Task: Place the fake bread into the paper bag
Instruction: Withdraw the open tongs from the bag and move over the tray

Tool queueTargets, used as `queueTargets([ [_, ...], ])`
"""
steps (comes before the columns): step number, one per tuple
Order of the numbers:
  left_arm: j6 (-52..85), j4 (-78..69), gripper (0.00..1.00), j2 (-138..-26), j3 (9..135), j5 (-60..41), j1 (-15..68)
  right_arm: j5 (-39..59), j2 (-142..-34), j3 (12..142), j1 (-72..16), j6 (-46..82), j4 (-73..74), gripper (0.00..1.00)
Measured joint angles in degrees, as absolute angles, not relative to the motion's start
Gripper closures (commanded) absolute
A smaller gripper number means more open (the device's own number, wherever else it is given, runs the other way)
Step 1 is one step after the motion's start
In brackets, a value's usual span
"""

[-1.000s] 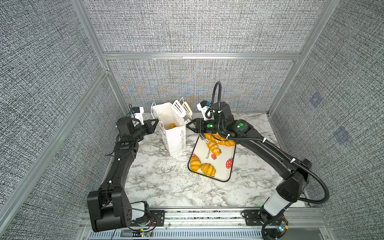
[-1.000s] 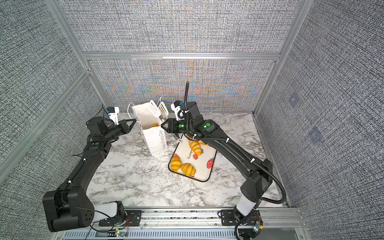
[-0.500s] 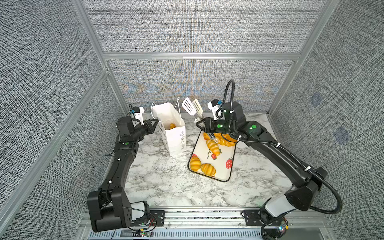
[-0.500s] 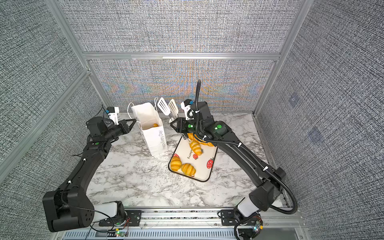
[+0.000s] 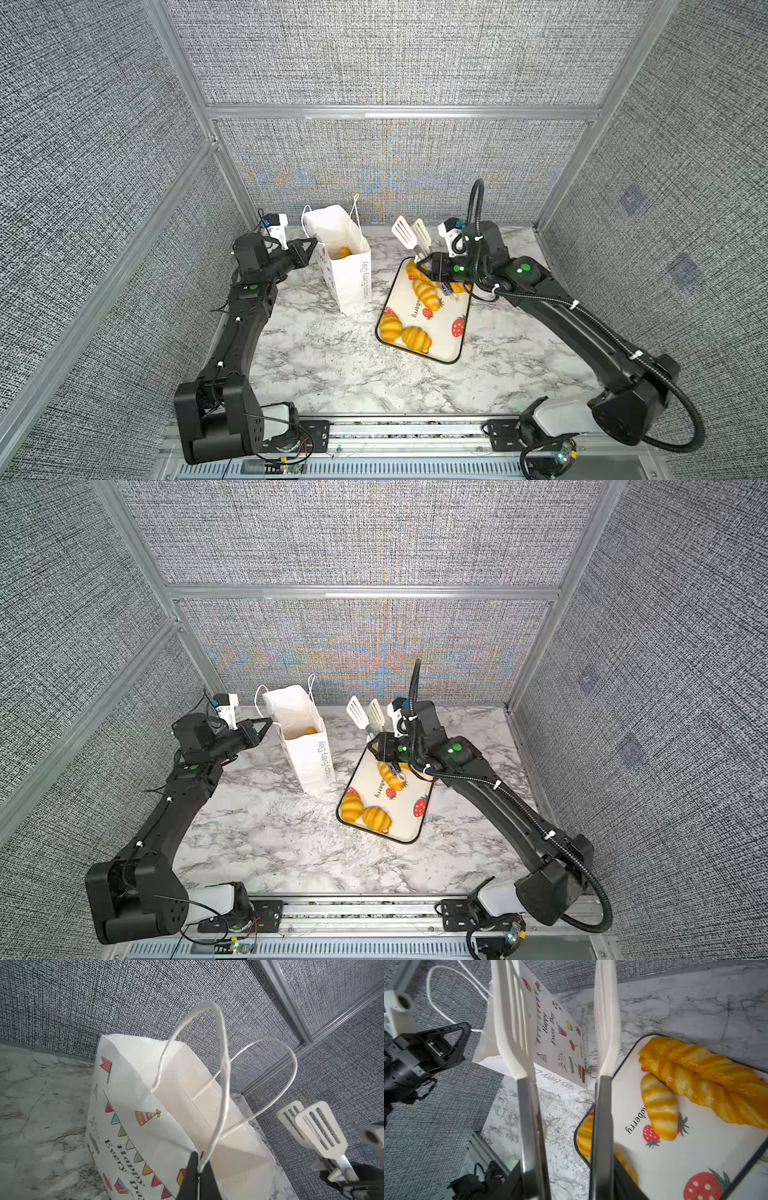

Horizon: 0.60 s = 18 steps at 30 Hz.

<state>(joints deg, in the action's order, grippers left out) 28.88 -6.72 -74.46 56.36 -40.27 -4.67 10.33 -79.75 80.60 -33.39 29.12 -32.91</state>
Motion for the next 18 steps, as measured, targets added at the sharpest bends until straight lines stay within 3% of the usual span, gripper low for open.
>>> queueTargets([
  [18, 28.91, -6.74, 1.0, -74.56, 56.36, -40.27, -4.67, 6.33, -77.38, 70.98, -28.82, 26.26, -38.0, 0.52],
])
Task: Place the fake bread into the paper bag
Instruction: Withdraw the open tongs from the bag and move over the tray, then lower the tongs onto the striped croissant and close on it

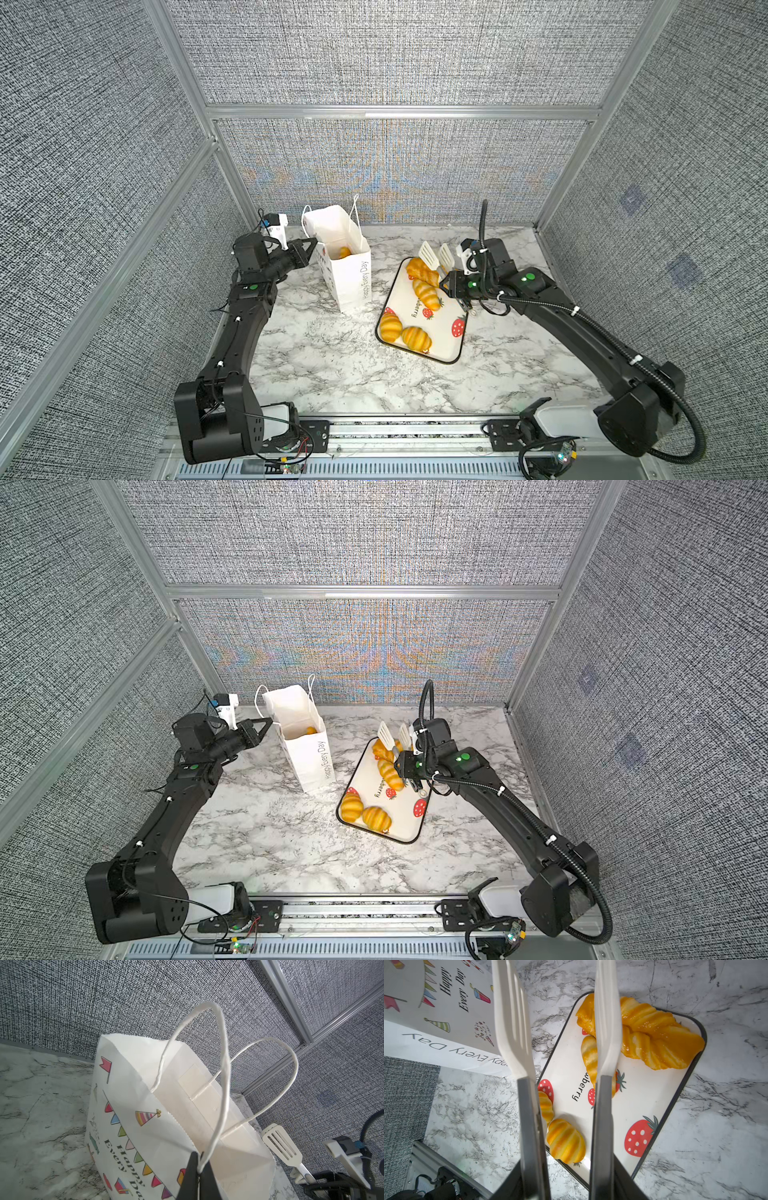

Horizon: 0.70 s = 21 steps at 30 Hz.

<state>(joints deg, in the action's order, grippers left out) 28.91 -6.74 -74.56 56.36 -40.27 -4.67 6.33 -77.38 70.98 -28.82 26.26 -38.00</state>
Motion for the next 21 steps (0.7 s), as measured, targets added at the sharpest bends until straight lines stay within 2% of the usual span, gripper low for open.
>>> queueTargets([
  [21, 28.91, -6.74, 1.0, -74.61, 56.36, -40.29, -4.69, 4.8, -84.49, 67.66, -28.56, 25.39, -40.45, 0.52],
])
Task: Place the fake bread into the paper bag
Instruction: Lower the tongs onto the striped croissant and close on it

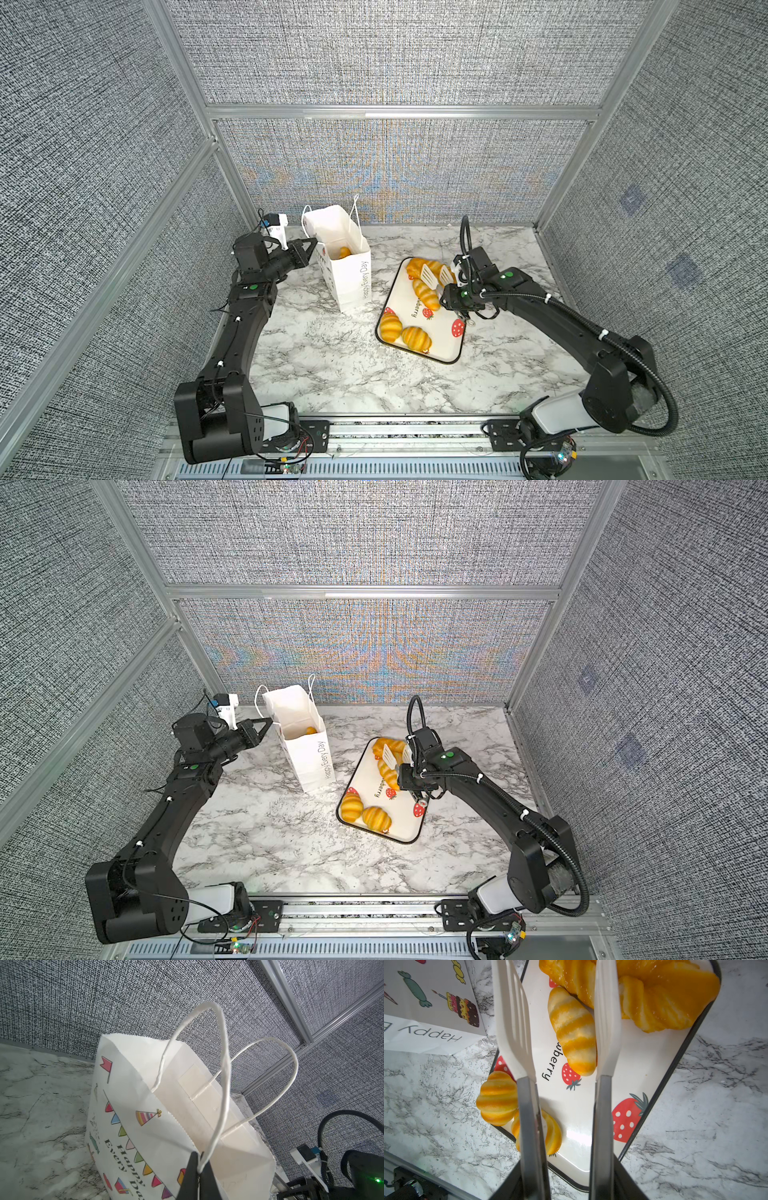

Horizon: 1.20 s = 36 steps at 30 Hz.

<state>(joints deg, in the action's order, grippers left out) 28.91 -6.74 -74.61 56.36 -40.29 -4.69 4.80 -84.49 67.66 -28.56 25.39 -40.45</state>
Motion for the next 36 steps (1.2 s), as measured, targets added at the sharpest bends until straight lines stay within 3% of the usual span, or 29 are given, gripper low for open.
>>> queueTargets([
  [36, 28.88, -6.72, 1.0, -75.24, 56.36, -40.29, -4.69, 2.39, -94.17, 66.67, -31.31, 24.1, -38.48, 0.49],
])
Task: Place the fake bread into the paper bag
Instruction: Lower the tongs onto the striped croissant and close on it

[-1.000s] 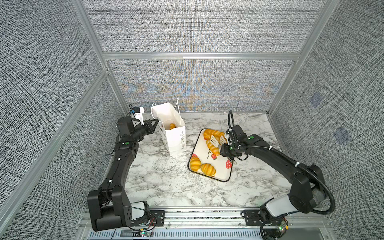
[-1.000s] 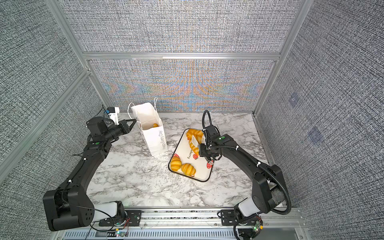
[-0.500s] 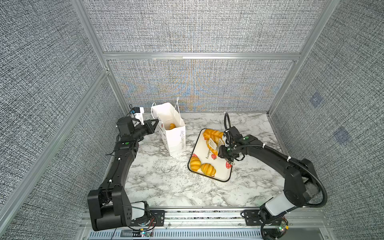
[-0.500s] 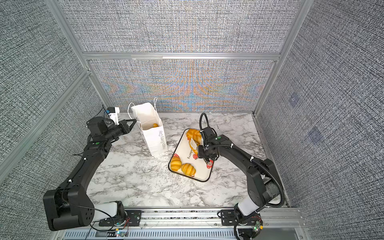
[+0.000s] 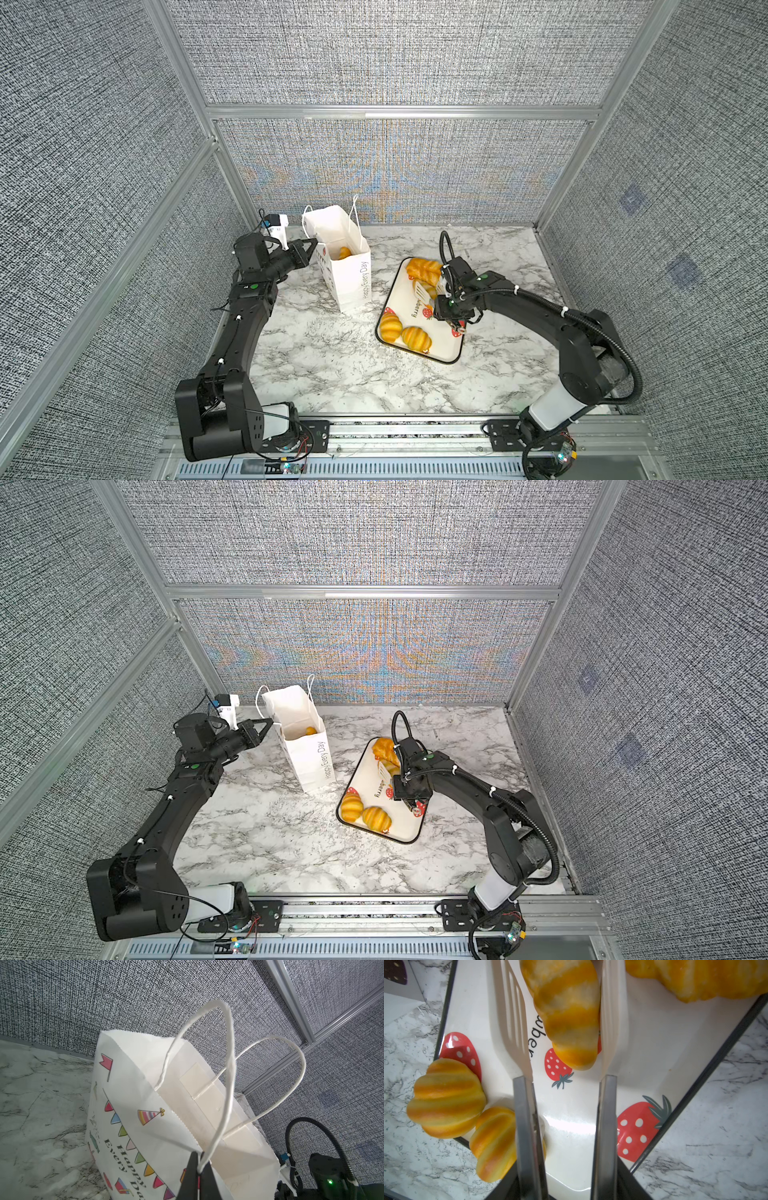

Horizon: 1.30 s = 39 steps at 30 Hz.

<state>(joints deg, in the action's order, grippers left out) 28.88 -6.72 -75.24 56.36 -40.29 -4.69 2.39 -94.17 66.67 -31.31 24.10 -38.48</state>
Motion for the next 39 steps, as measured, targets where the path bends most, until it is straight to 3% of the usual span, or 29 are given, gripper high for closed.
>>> queueTargets([
  [11, 28.88, -6.72, 1.0, -75.24, 56.36, -40.29, -4.69, -1.43, -95.83, 68.99, -33.17, 23.44, -40.14, 0.49],
  [22, 28.91, -6.72, 1.0, -75.24, 56.36, -40.29, -4.69, -4.16, -95.2, 69.84, -34.52, 22.74, -40.97, 0.65],
  [39, 28.88, -6.72, 1.0, -75.24, 56.36, -40.29, -4.69, -6.81, -88.44, 75.48, -36.73, 23.29, -43.13, 0.67],
])
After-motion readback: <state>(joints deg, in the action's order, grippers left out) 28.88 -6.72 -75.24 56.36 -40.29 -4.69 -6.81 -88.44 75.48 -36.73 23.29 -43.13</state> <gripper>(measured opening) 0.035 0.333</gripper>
